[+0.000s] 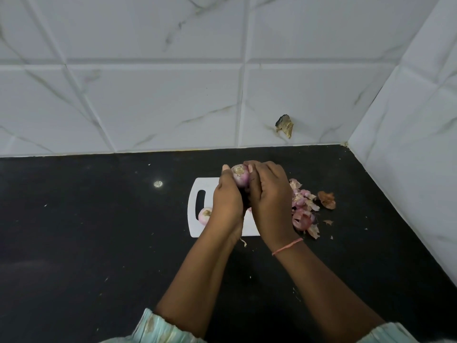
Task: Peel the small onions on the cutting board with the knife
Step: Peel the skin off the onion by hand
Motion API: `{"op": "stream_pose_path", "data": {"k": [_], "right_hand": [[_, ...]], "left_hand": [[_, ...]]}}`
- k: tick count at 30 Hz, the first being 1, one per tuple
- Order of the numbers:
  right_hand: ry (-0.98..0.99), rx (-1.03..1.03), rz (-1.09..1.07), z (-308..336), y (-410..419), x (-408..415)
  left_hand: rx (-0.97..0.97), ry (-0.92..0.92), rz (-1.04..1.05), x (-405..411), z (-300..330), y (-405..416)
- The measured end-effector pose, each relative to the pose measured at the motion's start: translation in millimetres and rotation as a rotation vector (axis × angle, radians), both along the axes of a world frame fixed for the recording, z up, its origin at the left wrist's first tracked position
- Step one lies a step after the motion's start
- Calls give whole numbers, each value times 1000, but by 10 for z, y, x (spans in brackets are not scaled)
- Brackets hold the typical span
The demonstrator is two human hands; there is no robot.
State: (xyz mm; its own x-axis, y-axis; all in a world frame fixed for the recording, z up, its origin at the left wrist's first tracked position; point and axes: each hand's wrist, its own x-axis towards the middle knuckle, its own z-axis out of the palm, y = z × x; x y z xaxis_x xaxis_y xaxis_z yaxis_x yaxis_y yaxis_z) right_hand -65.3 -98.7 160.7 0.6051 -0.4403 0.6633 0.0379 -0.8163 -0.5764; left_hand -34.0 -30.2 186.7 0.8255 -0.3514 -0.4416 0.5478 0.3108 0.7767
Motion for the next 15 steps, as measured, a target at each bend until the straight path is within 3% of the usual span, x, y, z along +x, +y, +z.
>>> {"op": "stream_pose_path", "data": {"k": [4,9,12,15], "right_hand": [[-13,206,75,37,-103,-6],[-67,975,102,170,-114,-88],[-90,1090,5,128,-150,-133],[-102,1160,184,114,-217,-191]], "left_hand": [[-87,86,-135,61,-26,28],[-327,261,-306,78,-73,71],[-356,276,-322,79,-79,77],[-340,281,-344,97,-86,87]]}}
